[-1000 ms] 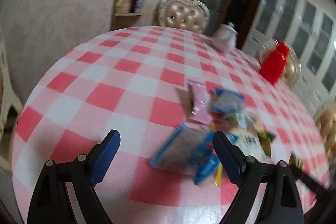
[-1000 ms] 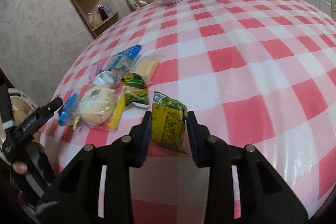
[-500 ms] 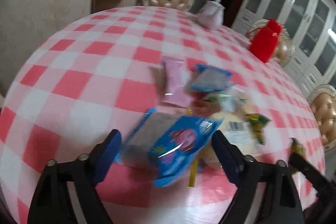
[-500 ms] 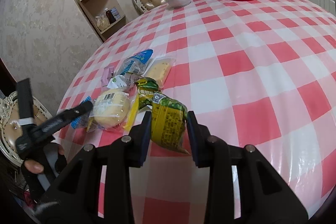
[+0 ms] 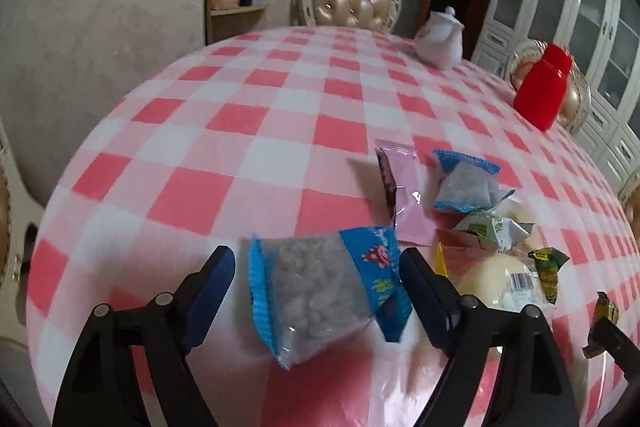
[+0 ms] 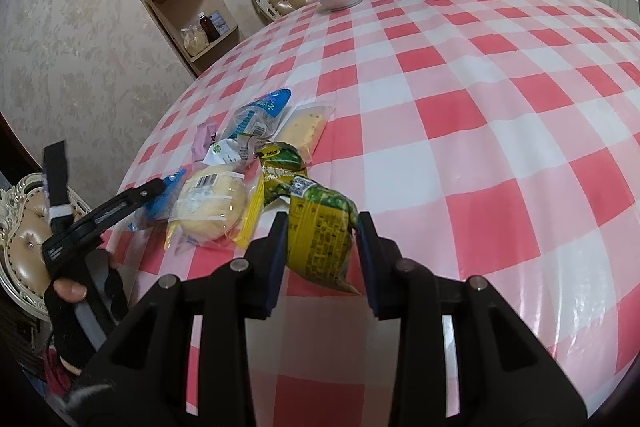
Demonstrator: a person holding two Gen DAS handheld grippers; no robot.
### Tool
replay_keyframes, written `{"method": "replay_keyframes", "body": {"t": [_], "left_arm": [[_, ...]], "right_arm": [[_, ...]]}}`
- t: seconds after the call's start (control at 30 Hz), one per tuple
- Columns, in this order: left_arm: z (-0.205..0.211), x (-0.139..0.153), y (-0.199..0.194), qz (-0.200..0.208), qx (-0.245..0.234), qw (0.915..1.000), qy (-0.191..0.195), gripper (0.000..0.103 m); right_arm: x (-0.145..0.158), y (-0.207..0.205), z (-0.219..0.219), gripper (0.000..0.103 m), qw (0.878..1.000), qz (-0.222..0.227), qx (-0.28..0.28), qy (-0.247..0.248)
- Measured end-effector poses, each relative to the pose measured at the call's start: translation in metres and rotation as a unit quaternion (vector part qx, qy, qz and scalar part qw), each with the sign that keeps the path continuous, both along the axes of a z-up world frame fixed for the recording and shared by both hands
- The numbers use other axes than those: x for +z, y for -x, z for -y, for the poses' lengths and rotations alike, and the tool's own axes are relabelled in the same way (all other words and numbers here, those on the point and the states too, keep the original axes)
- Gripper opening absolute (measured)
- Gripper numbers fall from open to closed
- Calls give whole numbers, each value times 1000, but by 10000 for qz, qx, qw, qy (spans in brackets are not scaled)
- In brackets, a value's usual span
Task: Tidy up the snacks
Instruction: 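Grasp the blue-edged clear bag of dark snacks with the left gripper, then carry the blue-edged bag with the left gripper while the right carries the green bag to the box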
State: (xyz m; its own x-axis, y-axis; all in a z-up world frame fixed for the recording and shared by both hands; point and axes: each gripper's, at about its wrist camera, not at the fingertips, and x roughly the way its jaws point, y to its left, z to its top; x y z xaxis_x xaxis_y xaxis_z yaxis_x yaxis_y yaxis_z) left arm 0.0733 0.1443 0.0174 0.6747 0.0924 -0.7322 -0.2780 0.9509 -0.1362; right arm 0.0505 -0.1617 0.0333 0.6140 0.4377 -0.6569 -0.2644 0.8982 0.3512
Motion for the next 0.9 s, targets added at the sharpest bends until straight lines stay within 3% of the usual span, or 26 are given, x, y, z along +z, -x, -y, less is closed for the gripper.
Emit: {"method": "replay_keyframes", "body": {"t": [0.17,0.4,0.47,0.6,0.9], "left_arm": [[4,-11,-13,-246,-257,9991,251,88],[17,-17,-31,-504,-385,9979,-158,86],[18,-17,-30,-472,-425,9977,-255,76],[14,-14,-22,-323,-443,9984,-151,67],[1,-3,11,227,-68,9993,303,65]], "right_arm": [[-1,1,-4,38,10000,-7,52,17],[-3,1,-6,38,9999,-59,92,5],[-3,1,-6,38,9999,-75,90,-5],[-3,1,-6,38,9999,-85,94,-19],[-7,1,-10,38,9999,-51,129,36]]}}
